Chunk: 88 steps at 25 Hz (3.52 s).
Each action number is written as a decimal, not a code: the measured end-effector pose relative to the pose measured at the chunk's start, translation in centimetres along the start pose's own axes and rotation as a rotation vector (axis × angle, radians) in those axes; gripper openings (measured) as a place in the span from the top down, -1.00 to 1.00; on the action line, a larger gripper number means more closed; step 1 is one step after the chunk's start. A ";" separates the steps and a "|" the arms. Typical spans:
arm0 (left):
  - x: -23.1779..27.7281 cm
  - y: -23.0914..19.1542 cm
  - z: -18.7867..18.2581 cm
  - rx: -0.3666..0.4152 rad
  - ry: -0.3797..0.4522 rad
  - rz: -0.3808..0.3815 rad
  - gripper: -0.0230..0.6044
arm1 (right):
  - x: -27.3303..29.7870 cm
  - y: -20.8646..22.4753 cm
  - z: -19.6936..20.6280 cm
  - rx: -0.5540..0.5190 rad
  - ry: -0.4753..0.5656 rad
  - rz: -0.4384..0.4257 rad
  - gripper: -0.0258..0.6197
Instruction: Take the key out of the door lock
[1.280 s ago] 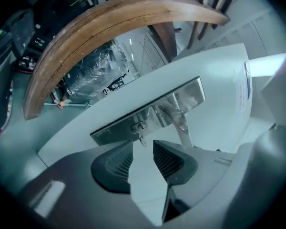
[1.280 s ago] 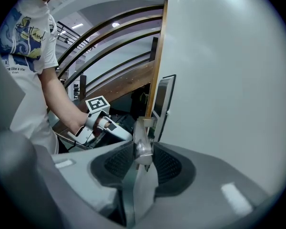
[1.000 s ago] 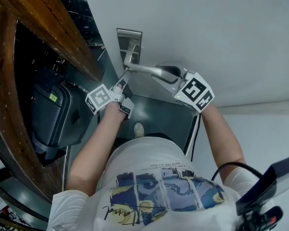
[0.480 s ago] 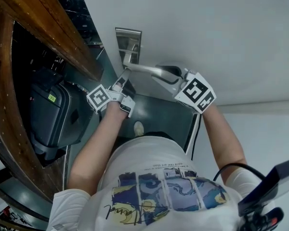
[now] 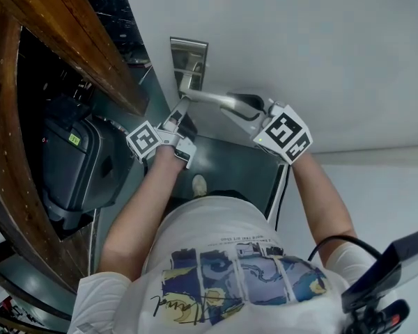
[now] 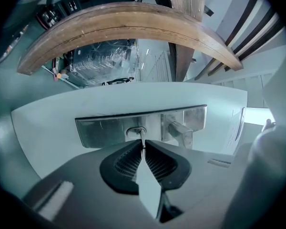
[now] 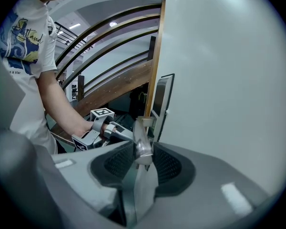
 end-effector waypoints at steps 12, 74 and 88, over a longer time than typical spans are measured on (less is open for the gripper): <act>-0.3 0.1 0.2 -0.018 0.019 0.003 0.85 | 0.0 0.1 0.0 0.018 0.002 0.014 0.51; -19.0 10.8 -2.4 0.623 -0.329 0.041 0.86 | -3.8 -14.7 -1.9 0.304 0.036 0.458 0.37; -24.4 14.6 -1.4 0.954 -0.482 0.036 0.86 | -4.1 -25.1 -4.7 0.388 0.126 0.513 0.42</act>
Point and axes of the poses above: the fingertips, and each gripper's own axes: x forward along the fingers, y to its right, z out of its underside, the point moved 8 cm from there along -x, backward along the fingers, and after that the axes turned 3 degrees about -z, right-handed, at the moved point
